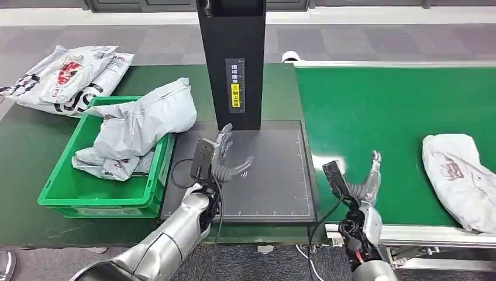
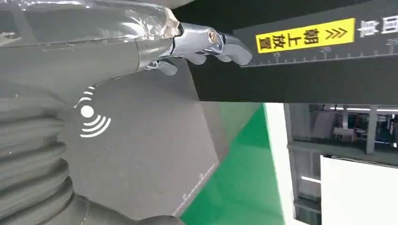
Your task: Moved the parcel from conveyor to table for the left to box.
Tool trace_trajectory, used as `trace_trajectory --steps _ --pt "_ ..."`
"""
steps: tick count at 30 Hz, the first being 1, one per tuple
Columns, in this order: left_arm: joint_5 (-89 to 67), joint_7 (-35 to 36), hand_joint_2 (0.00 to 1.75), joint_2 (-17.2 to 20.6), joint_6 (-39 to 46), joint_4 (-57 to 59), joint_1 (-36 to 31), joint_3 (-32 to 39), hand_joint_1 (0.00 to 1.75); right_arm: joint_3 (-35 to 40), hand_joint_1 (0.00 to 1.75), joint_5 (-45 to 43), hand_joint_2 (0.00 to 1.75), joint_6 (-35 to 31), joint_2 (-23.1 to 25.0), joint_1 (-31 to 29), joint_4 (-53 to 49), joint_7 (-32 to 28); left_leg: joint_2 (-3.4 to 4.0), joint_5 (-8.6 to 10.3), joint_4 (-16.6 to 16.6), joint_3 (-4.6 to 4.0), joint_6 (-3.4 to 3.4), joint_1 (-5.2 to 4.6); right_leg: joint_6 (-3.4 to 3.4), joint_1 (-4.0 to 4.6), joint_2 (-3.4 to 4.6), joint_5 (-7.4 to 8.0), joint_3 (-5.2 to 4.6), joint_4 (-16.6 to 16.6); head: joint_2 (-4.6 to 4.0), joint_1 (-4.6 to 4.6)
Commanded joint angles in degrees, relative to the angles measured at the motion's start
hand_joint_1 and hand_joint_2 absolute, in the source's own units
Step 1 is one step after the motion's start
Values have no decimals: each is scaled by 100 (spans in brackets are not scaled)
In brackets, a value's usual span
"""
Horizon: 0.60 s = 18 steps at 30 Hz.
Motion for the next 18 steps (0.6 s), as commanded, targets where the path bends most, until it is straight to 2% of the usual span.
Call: trace_trajectory --steps 1,4,6,10,14,18 --pt "-90 99 175 151 108 289 -9 392 0 -1316 0 2202 175 2 -606 -427 628 1771 1 -1 -7 12 2 -4 -1 -2 -4 -1 12 -7 -2 2" --pt "-90 99 175 151 108 289 -9 392 0 -1316 0 2202 175 2 -606 -427 628 1771 6 -2 -11 18 2 -4 -2 -2 -2 -2 17 -10 -2 0" --pt "-100 146 175 154 62 272 17 451 0 -1378 0 2661 175 2 -683 -349 655 2265 9 -5 -8 16 2 -2 -3 1 4 -1 14 -8 0 2" --pt "-199 166 175 175 83 257 86 501 0 -705 0 2662 175 2 -1074 -117 857 3114 0 -4 -6 14 2 1 -1 3 -4 -2 14 -9 -2 0" --pt "-299 158 175 199 82 246 137 539 0 -389 0 2662 175 2 -1305 -90 1226 3592 -12 -3 -9 15 5 0 1 2 -17 -4 19 -14 -2 0" --pt "-396 122 175 224 97 212 194 615 0 147 0 2662 175 17 -1545 -247 2035 4242 6 -9 -13 23 6 1 0 3 -1 -2 26 -19 -2 2"
